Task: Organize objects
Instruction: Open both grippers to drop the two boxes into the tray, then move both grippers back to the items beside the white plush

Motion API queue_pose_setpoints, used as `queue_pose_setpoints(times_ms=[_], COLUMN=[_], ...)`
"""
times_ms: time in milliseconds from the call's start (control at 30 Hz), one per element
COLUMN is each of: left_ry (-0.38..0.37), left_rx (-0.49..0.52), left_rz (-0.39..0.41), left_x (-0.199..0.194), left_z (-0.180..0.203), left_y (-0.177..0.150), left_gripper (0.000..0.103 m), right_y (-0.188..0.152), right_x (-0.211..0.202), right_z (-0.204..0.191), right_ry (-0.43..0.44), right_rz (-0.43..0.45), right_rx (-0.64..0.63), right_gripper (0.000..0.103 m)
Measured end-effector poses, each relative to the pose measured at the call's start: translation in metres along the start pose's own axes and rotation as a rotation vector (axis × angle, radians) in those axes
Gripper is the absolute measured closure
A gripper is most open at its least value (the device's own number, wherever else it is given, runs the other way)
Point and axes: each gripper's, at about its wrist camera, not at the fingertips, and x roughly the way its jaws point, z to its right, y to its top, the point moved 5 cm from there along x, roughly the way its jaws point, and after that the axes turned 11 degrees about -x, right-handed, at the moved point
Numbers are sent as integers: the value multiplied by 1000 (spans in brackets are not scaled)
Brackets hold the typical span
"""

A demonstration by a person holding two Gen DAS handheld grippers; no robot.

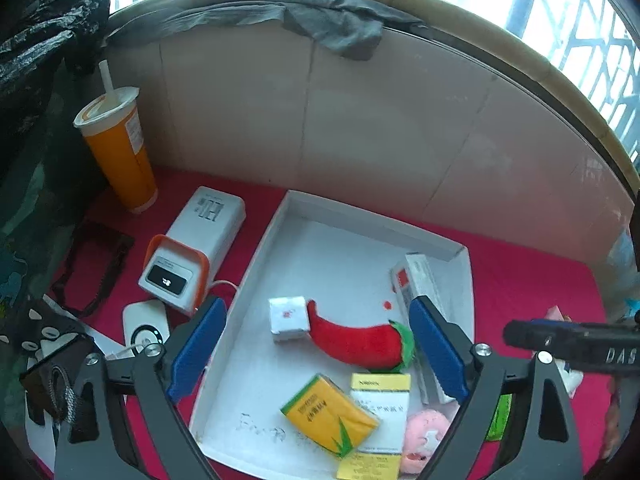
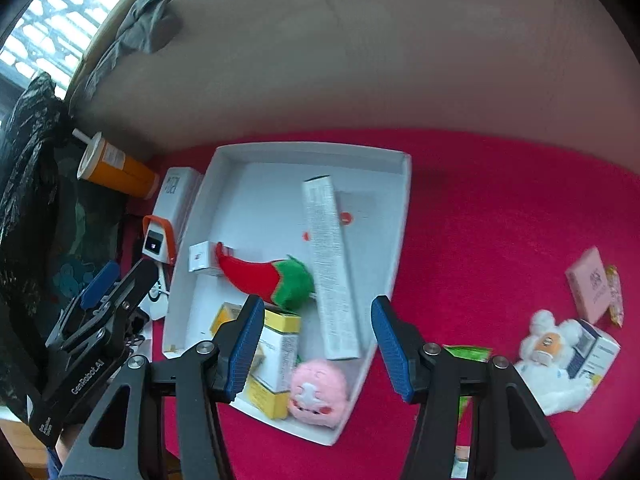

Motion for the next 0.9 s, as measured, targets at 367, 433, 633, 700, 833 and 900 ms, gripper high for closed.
queue_pose_setpoints(times_ms=[367, 433, 633, 700, 833, 900], left_ry=[-227, -295, -406, -412, -423, -433], left_rx=[321, 401, 631, 667, 701, 690], left_rz=[-132, -185, -326, -347, -383, -412], left_x=[-13, -14, -10, -10, -5, 0], left_z=[108, 133, 190, 204, 221, 224], left_y=[-98, -126, -206, -226, -253, -258], left_gripper=[11, 11, 11, 11, 11, 11], right_y=[-64, -80, -130, -143, -163, -169], right_x=[-49, -57, -80, -85, -93, -94], right_z=[113, 137, 200, 216, 240, 245], right_ry=[-93, -110, -143, -143, -105, -81], right_rz=[49, 55, 66, 67, 79, 85], right_rx=[153, 194, 318, 352, 417, 439], right_gripper=[43, 43, 42, 41, 36, 32])
